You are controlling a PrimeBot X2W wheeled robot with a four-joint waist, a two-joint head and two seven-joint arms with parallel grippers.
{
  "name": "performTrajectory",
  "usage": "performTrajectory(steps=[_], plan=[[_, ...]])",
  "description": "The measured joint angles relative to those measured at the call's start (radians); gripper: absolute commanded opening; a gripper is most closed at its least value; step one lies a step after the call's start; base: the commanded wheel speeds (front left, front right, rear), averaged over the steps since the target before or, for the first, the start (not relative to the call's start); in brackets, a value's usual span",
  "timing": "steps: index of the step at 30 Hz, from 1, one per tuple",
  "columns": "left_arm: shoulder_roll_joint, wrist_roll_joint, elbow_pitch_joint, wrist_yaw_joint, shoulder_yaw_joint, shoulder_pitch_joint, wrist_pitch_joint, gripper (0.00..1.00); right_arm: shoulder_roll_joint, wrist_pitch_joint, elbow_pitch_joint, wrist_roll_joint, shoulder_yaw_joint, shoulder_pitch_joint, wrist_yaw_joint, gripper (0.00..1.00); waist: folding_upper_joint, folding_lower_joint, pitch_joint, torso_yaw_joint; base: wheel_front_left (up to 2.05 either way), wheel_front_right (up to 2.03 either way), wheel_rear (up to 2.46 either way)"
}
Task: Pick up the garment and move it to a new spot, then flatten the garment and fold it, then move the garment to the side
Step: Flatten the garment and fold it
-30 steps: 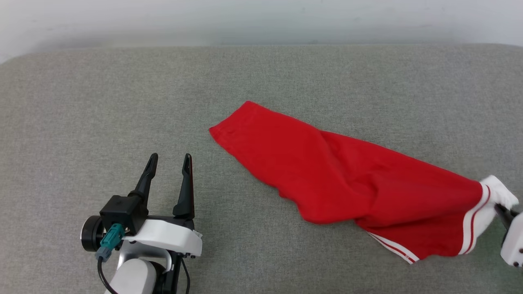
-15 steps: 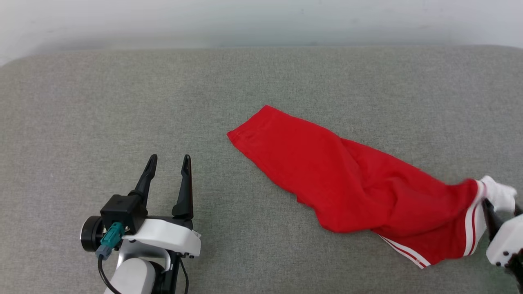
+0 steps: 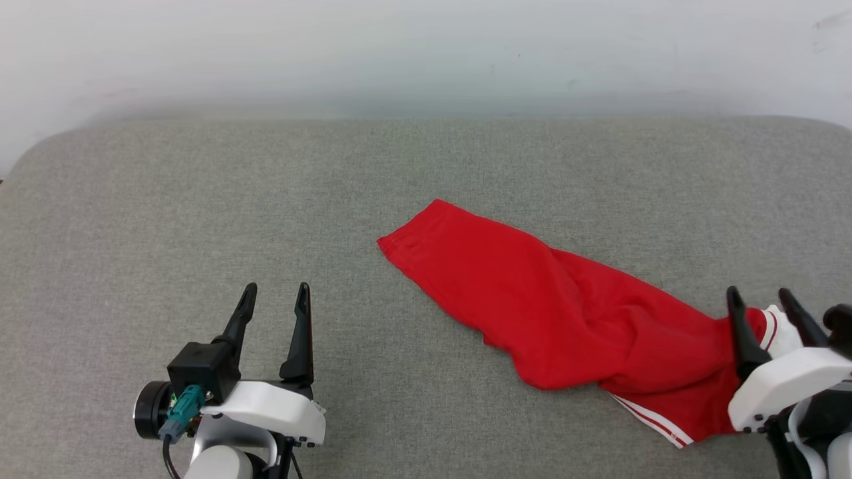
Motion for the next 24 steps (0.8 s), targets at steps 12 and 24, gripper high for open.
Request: performTrajectory(steps=[12,24], plan=[[0.007,-0.008,-0.016,0.007,-0.01,0.022,0.014,1.0,-0.057,0.209,-0.11,0.076,0.256,0.044,0.0,1.0,0.0,0.0,-0.03,-0.007,0.0,0.0,0.0],[-0.003,-0.008,-0.02,0.005,-0.028,-0.017,0.015,1.0,-0.251,0.478,-0.152,0.252,0.703,-0.162,0.0,1.0,0.0,0.0,0.038,0.027,0.0,0.0,0.0]])
